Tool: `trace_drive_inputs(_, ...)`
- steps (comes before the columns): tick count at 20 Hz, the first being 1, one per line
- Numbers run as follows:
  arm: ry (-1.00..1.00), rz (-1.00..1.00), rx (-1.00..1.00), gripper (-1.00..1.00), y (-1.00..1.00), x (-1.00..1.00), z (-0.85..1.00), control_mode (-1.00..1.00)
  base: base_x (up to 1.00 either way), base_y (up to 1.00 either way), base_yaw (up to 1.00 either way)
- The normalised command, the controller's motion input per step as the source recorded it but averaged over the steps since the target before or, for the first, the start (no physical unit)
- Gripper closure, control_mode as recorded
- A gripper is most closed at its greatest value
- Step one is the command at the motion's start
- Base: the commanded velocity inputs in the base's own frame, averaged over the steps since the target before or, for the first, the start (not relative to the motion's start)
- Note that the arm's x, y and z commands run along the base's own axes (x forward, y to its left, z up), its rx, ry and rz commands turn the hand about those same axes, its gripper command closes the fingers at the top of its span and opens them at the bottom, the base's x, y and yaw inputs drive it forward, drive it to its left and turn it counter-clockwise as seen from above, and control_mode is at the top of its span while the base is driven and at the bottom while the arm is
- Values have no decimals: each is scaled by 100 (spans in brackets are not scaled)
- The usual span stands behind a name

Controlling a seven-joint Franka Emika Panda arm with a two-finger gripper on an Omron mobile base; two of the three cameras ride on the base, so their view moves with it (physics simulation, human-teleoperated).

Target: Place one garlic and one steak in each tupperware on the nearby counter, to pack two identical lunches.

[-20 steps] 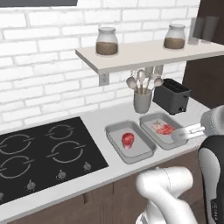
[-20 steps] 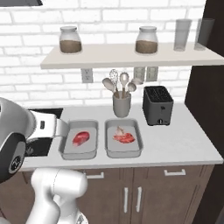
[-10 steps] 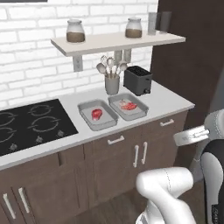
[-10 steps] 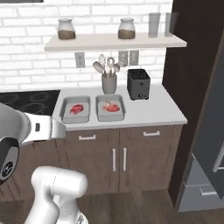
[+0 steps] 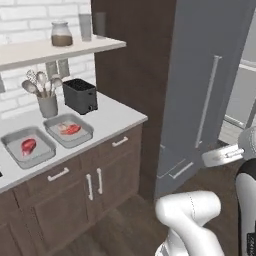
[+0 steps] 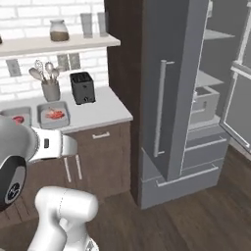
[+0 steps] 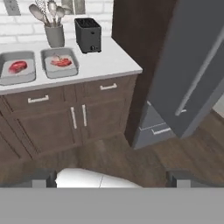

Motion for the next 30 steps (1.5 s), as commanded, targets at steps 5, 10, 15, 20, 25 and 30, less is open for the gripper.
trace_drive_inputs(5, 0, 0, 0, -100, 0, 0, 0, 100, 40, -58, -57)
trace_drive_inputs(10, 0, 0, 0, -100, 0, 0, 0, 100, 43, -58, -58)
trace_drive_inputs(15, 0, 0, 0, -100, 0, 0, 0, 100, 47, -66, -57)
trace_drive_inputs(20, 0, 0, 0, -100, 0, 0, 0, 100, 38, -60, -56)
trace_drive_inputs(25, 0, 0, 0, -100, 0, 0, 0, 100, 63, -28, -29)
trace_drive_inputs(30, 0, 0, 0, -100, 0, 0, 0, 100, 100, 0, 34)
